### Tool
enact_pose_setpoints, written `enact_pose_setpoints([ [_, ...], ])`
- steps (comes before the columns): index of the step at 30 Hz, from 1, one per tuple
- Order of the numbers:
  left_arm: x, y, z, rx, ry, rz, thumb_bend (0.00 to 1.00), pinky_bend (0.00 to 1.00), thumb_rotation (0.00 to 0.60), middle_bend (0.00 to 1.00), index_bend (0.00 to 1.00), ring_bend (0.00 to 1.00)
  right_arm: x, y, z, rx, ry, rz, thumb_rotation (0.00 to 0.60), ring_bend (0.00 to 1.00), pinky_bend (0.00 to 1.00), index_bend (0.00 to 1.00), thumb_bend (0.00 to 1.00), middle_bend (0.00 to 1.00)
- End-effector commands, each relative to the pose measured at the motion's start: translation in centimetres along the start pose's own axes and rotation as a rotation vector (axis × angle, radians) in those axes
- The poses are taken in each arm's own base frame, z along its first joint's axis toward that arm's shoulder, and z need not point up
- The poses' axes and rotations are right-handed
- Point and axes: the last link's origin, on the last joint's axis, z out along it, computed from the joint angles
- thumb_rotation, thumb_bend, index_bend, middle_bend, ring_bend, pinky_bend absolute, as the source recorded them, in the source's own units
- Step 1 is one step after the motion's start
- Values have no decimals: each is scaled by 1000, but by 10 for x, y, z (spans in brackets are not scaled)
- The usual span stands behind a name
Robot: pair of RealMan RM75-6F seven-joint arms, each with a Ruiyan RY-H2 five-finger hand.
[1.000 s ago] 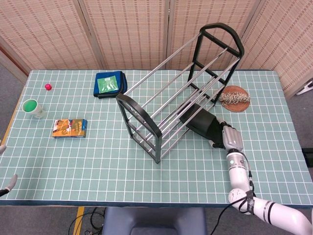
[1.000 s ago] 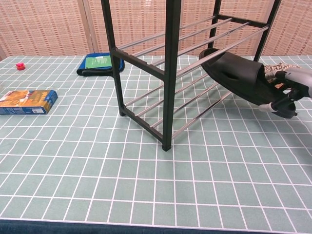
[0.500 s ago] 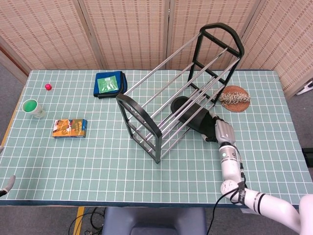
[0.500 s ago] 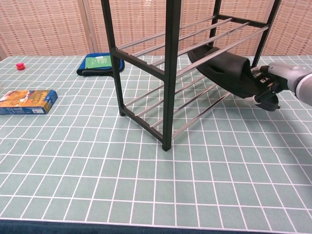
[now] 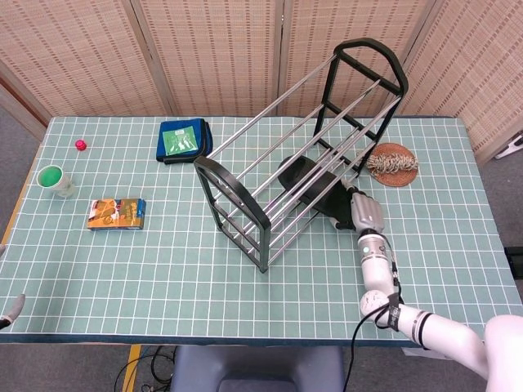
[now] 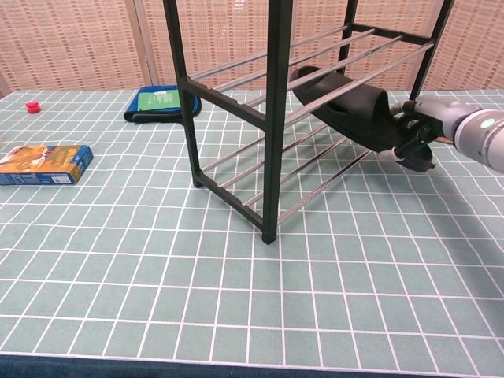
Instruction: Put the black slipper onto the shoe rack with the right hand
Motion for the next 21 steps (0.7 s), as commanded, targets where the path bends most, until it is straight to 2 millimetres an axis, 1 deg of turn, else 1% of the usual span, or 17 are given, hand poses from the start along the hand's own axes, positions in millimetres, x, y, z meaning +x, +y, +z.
enact_pose_setpoints([
  [1,1,0,0,-1,2,-3,377,0,600,0,28,0,-3,-4,4,3,-8,1,600,389,560,325,303,300],
  [9,1,0,-1,-10,-1,-3,377,0,600,0,29,0,-6,-8,10,11,-6,5,600,385,560,315,294,252],
  [11,1,0,-1,-9,1,-6,378,0,600,0,30,0,-7,-9,11,16,-7,7,600,359,559,284,293,226],
  [14,2,0,-2,-9,4,-9,378,0,600,0,31,0,-8,-10,12,21,-8,2,600,288,555,229,292,172],
  [16,2,0,-2,-13,6,-9,377,0,600,0,32,0,-8,-10,11,26,-6,-2,600,233,512,187,292,128],
  [21,2,0,-3,-16,7,-12,377,0,600,0,32,0,-6,-11,8,34,-2,-2,600,143,414,54,293,42],
])
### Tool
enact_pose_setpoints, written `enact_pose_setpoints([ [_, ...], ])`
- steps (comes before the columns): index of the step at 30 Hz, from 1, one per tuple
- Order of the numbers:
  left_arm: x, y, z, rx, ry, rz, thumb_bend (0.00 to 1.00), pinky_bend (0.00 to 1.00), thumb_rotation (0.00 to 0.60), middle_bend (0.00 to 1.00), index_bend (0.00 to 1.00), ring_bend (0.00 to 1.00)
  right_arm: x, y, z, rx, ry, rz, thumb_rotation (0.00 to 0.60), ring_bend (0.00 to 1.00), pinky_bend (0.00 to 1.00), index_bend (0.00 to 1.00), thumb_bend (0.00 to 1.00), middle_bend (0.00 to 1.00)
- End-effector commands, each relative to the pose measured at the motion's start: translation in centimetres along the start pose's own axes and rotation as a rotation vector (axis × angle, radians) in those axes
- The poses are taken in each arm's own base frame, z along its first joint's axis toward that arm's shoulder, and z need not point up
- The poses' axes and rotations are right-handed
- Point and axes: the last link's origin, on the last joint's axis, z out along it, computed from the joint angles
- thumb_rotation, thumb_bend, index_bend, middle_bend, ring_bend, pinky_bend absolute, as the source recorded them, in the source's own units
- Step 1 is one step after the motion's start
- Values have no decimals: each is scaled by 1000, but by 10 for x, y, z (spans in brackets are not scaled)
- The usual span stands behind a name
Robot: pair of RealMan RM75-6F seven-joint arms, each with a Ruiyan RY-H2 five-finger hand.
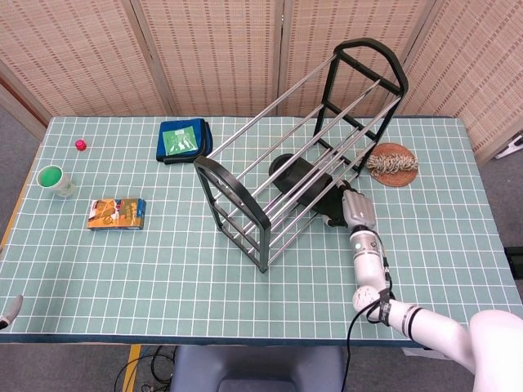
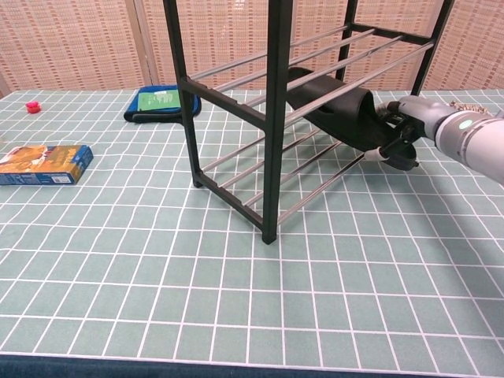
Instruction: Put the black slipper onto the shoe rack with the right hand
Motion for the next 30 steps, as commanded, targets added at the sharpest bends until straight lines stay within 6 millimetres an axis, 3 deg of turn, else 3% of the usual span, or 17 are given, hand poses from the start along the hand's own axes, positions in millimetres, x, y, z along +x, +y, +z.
enact_pose_setpoints([
  [1,0,0,0,-1,1,-1,377,0,600,0,32,0,2,0,-2,2,1,-4,600,127,398,34,292,28],
  [13,0,0,0,-4,2,-2,378,0,600,0,32,0,4,2,-7,2,-7,-23,600,60,294,0,293,0],
  [18,0,1,-1,-11,0,-8,377,0,600,0,32,0,3,2,-10,2,-41,-39,600,1,146,0,292,0],
  [24,1,1,-2,-14,4,-10,377,0,600,0,32,0,1,0,-10,15,-82,-71,600,0,7,0,280,0],
  [30,2,0,-1,-20,10,-15,378,0,600,0,32,0,4,-2,-20,34,-85,-80,600,0,0,0,265,0],
])
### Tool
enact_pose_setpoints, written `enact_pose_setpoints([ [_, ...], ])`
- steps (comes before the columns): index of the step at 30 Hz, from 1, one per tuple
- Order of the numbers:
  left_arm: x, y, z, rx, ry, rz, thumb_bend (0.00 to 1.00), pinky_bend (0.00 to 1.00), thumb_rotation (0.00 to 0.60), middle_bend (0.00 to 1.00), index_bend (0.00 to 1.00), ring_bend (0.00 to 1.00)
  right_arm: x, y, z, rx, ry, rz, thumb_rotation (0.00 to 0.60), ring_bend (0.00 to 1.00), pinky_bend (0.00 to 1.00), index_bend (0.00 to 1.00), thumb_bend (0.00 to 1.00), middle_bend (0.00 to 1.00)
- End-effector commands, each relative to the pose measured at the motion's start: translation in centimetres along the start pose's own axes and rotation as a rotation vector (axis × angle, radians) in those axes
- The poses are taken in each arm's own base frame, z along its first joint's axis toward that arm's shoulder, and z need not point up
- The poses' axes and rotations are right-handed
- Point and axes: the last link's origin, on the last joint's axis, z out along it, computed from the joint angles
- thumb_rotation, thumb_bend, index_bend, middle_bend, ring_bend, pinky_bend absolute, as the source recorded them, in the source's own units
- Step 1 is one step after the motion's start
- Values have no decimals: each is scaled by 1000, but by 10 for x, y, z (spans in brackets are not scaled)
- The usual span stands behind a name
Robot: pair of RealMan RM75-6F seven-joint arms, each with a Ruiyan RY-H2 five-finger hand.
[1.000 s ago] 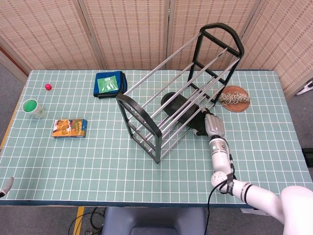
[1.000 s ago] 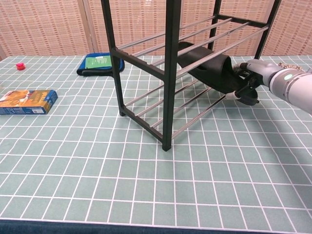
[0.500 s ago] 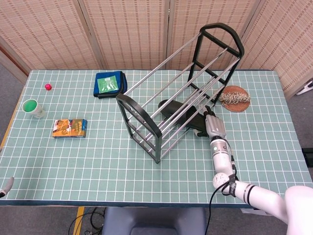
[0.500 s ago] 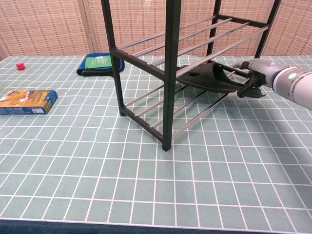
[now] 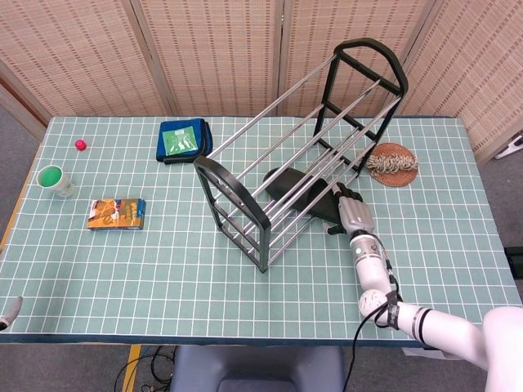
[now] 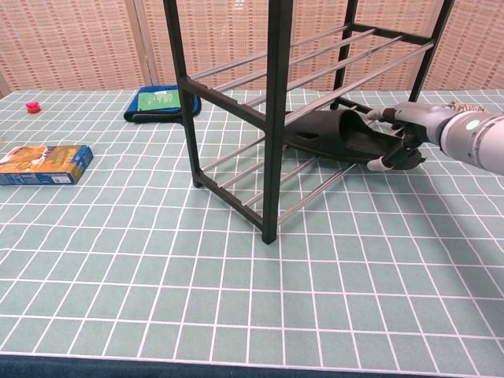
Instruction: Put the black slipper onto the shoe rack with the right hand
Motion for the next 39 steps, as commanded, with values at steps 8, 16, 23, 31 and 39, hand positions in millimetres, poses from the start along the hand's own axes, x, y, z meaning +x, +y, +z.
enact_pose_setpoints([
  [8,0,1,0,-3,8,2,377,0,600,0,32,0,5,-1,-24,45,25,-26,600,0,0,0,265,0],
  [16,-2,2,0,-4,3,9,377,0,600,0,32,0,9,7,-35,57,37,-20,600,0,0,0,265,0],
  [23,-5,1,3,10,-1,21,378,0,600,0,32,0,14,40,-37,16,7,2,600,0,0,0,265,0],
  [31,-7,0,6,21,-4,30,378,0,600,0,32,0,13,66,-24,-22,-36,42,600,0,0,0,265,0],
  [39,-4,0,7,15,0,21,377,0,600,0,32,0,2,63,-18,0,-61,33,600,0,0,0,266,0],
])
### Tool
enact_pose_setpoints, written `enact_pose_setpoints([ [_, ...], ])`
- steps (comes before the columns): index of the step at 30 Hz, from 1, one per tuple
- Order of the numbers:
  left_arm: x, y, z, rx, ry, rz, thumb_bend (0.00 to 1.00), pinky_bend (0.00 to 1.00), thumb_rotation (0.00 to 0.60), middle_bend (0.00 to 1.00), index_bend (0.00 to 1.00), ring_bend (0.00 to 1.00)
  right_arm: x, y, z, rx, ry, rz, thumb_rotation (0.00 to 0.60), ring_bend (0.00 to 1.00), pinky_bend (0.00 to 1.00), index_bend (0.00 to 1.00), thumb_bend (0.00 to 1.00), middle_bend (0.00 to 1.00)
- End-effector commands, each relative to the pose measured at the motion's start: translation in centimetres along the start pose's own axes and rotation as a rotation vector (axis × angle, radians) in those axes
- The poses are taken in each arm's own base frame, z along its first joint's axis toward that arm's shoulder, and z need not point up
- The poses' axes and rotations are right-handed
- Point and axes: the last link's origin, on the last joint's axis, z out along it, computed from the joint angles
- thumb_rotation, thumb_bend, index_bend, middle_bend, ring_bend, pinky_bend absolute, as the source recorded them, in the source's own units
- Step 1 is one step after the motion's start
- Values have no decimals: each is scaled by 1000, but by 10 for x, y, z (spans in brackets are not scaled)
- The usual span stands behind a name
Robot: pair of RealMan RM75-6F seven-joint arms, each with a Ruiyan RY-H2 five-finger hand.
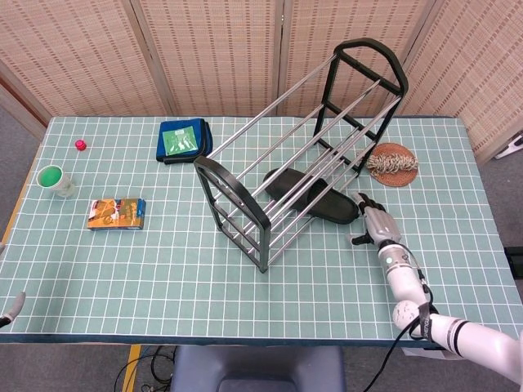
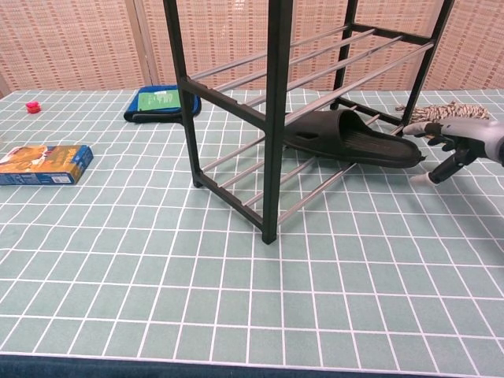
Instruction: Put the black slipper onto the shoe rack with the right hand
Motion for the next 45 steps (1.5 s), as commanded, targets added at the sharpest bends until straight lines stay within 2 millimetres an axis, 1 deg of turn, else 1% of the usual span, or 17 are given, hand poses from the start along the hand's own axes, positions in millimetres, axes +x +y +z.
enact_pose_setpoints([
  [1,1,0,0,-5,2,-1,378,0,600,0,32,0,-5,-3,-1,10,-5,-11,600,0,0,0,266,0],
  [8,0,3,-2,-19,3,-1,377,0,600,0,32,0,-15,-6,-8,20,-16,-29,600,0,0,0,265,0],
  [15,0,2,0,-20,-2,-3,378,0,600,0,32,0,-19,-10,-20,44,-10,-27,600,0,0,0,265,0],
  [20,-1,2,1,-23,-7,-2,377,0,600,0,32,0,-20,-11,-23,56,-8,-30,600,0,0,0,264,0],
  [23,-1,3,0,-28,-10,-5,377,0,600,0,32,0,-13,-11,-30,63,22,-31,600,0,0,0,265,0],
  [26,0,2,0,-26,-8,-4,377,0,600,0,32,0,-6,-7,-42,58,40,-67,600,0,0,0,265,0],
  [30,-1,2,1,-21,-9,6,377,0,600,0,32,0,9,2,-65,44,97,-158,600,0,0,0,266,0],
  [33,-5,1,5,-6,-14,30,378,0,600,0,32,0,24,15,-91,23,174,-255,600,0,0,0,265,0],
  [36,-9,0,9,17,-23,57,377,0,600,0,32,0,35,28,-113,29,251,-313,600,0,0,0,266,0],
  [38,-12,0,15,33,-26,78,378,0,600,0,32,0,40,44,-128,42,305,-355,600,0,0,0,267,0],
  [40,-15,0,21,48,-30,99,377,0,600,0,32,0,41,66,-140,50,351,-388,600,0,0,0,267,0],
  [42,-19,-1,27,59,-40,112,377,0,600,0,32,0,38,89,-148,44,395,-412,600,0,0,0,267,0],
  [45,-24,-2,34,75,-55,130,377,0,600,0,32,0,36,112,-154,31,445,-445,600,0,0,0,270,0],
])
